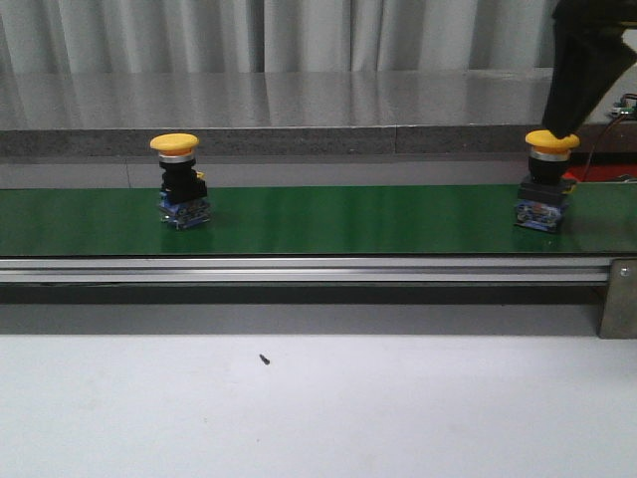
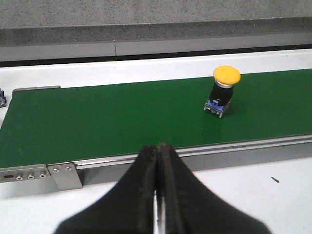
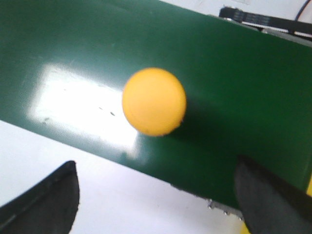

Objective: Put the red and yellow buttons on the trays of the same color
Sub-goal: 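Grasp the first yellow button at the belt end with the right gripper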

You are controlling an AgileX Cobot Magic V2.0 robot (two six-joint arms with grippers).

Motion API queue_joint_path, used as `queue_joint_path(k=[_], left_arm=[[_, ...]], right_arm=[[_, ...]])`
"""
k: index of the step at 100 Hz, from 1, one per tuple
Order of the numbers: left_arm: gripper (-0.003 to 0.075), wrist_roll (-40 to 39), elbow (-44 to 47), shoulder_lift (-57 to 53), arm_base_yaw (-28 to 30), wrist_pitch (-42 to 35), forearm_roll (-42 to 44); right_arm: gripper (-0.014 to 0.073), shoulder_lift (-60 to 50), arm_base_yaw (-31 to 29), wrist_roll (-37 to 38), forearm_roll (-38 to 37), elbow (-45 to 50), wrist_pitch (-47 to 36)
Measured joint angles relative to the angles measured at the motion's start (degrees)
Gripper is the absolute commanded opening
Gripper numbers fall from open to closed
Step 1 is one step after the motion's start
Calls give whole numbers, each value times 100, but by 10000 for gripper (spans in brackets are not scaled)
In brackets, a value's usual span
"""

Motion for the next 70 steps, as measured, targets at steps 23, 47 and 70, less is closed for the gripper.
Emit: queue_joint_path(k=[23, 47, 70], left_arm=[[-20, 0, 0, 0, 0, 0, 0], [-19, 0, 0, 0, 0, 0, 0], [-20, 0, 0, 0, 0, 0, 0]], right_arm=[[617, 787, -1, -80, -56, -536, -9], [225, 1234, -11, -84, -143, -624, 121], [129, 1259, -58, -84, -163, -734, 529]])
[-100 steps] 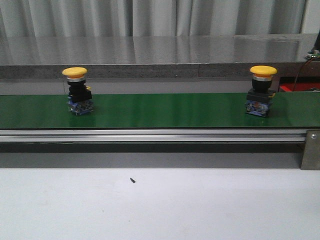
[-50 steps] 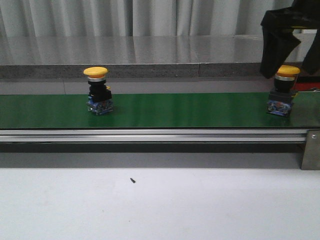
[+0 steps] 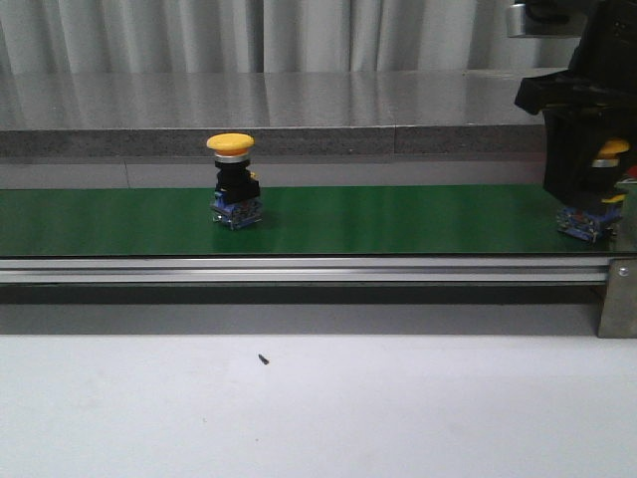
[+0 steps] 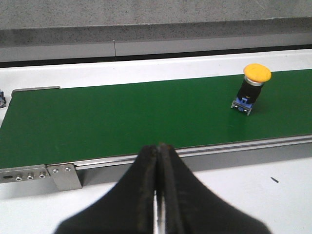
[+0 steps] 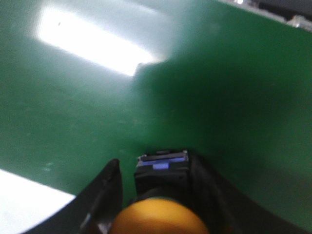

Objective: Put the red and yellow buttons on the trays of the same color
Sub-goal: 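Grasp the first yellow button at the belt end with the right gripper, then lower the yellow button onto the yellow tray and open the right gripper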

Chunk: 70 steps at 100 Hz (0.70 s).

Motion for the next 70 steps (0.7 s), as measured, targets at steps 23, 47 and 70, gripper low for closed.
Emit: queue_joint_path(k=[23, 47, 70], left_arm=[[-20, 0, 0, 0, 0, -12, 0], [-19, 0, 0, 0, 0, -15, 0], [-20, 0, 0, 0, 0, -25, 0]], right_arm=[[129, -303, -291, 41, 12, -175, 394], [129, -992, -1304, 67, 12, -175, 607], [129, -1003, -2266, 93, 0, 186, 597]])
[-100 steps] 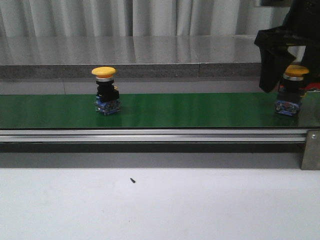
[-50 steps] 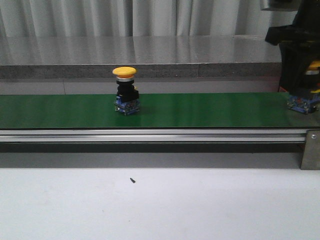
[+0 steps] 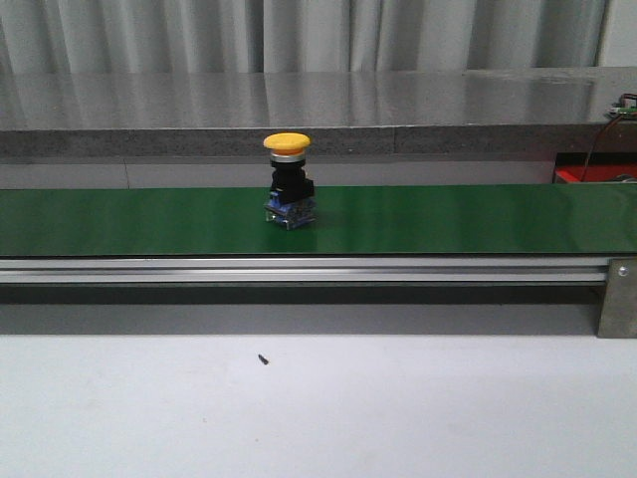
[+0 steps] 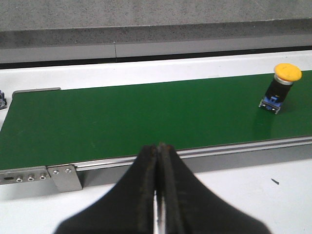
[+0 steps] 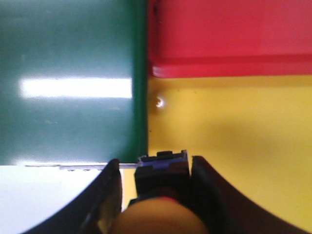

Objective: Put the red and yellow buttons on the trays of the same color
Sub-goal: 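Lower the yellow button onto the yellow tray and open the right gripper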

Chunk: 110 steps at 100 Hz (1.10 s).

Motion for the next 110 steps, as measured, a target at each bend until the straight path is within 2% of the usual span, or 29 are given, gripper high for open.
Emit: queue_joint_path(k=[20, 41, 67, 74, 94, 101, 110], left_arm=[[-20, 0, 0, 0, 0, -2, 0], [-20, 0, 0, 0, 0, -2, 0], [-20, 0, 0, 0, 0, -12, 0], [-20, 0, 0, 0, 0, -12, 0], [-20, 4, 0, 0, 0, -12, 0], [-20, 4, 0, 0, 0, -12, 0], [-20, 4, 0, 0, 0, -12, 0]], right_arm=[[129, 181, -396, 0, 0, 606, -499], [132, 386, -418, 0, 0, 1186, -1116], [142, 808, -418, -22, 103, 1291, -1303], [202, 830, -418, -36, 112, 1291, -1315], [498, 882, -418, -51, 112, 1291, -1328], [542, 882, -418, -51, 114, 1291, -1339], [545, 882, -418, -51, 103, 1291, -1351]])
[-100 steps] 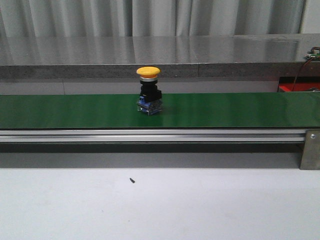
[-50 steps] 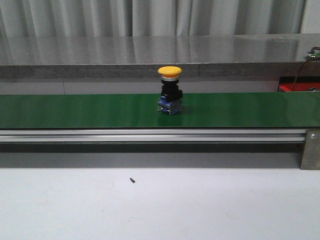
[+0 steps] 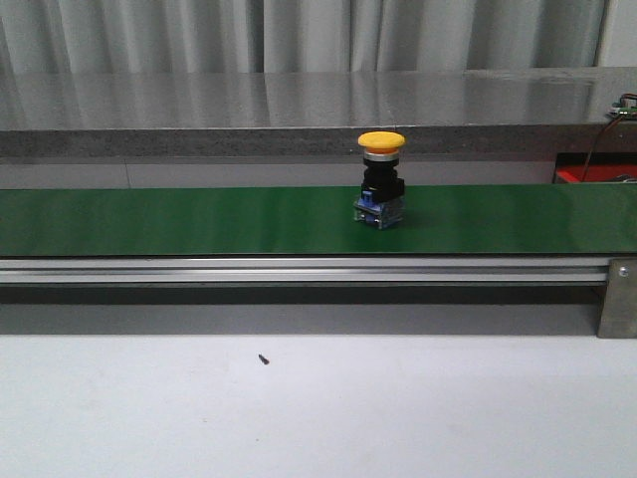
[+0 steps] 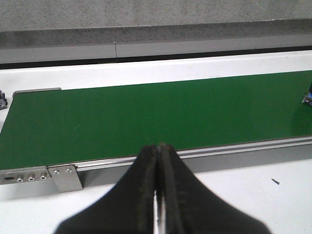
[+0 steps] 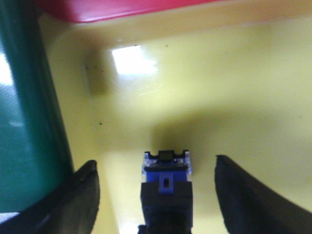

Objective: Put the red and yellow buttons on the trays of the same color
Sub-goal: 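Lower the yellow button onto the yellow tray and open the right gripper, then grasp the second yellow button from the belt with the right gripper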

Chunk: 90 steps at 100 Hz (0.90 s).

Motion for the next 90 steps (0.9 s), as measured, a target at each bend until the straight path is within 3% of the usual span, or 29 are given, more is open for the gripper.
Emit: queue_joint_path(k=[49, 90], left_arm=[[-20, 0, 0, 0, 0, 0, 0], [-20, 9, 0, 0, 0, 0, 0]], right_arm=[[545, -1037, 52, -431, 385, -393, 274], [545, -1184, 1327, -1672, 819, -507, 739]])
